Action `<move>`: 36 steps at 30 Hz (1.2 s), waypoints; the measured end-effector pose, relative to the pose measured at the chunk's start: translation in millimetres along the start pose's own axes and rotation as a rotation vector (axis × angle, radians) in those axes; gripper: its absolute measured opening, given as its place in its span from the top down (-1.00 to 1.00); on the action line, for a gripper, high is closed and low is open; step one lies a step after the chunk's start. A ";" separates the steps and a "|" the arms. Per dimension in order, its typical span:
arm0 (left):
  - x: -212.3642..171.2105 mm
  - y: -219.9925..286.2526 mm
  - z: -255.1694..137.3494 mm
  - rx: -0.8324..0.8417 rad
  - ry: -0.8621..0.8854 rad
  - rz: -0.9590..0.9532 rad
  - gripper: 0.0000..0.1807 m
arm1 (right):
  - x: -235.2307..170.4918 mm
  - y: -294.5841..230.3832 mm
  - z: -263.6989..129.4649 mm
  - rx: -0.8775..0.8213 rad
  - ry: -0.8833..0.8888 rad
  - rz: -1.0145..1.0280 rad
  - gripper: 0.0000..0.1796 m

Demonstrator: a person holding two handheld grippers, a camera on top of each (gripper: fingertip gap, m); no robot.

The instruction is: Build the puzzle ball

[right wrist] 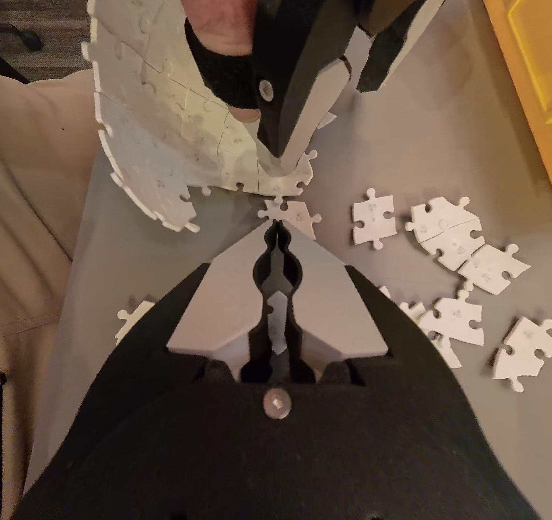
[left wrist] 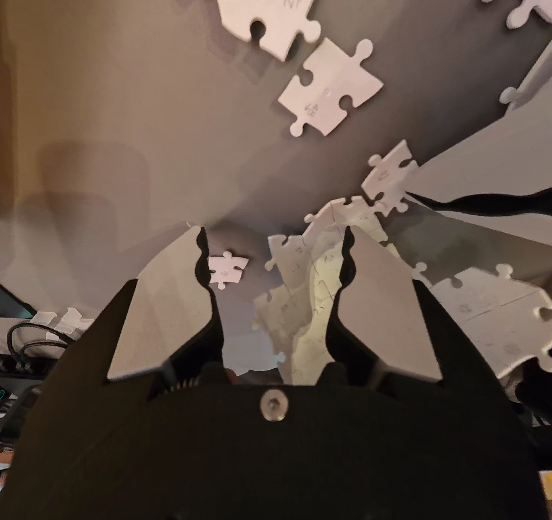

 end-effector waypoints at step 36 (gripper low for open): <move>-0.3 0.6 0.6 -0.026 0.016 -0.026 0.09 | 2.8 3.0 4.5 0.042 0.019 0.027 1.00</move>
Point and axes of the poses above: each gripper's, where its closed fingertips meet, z out along the fingers, x out of its top, y = z × x across the jaws, the point moved 5 cm from there along -z, back along the fingers, and after that the axes turned 14 degrees about -x, right-handed, at the moved point
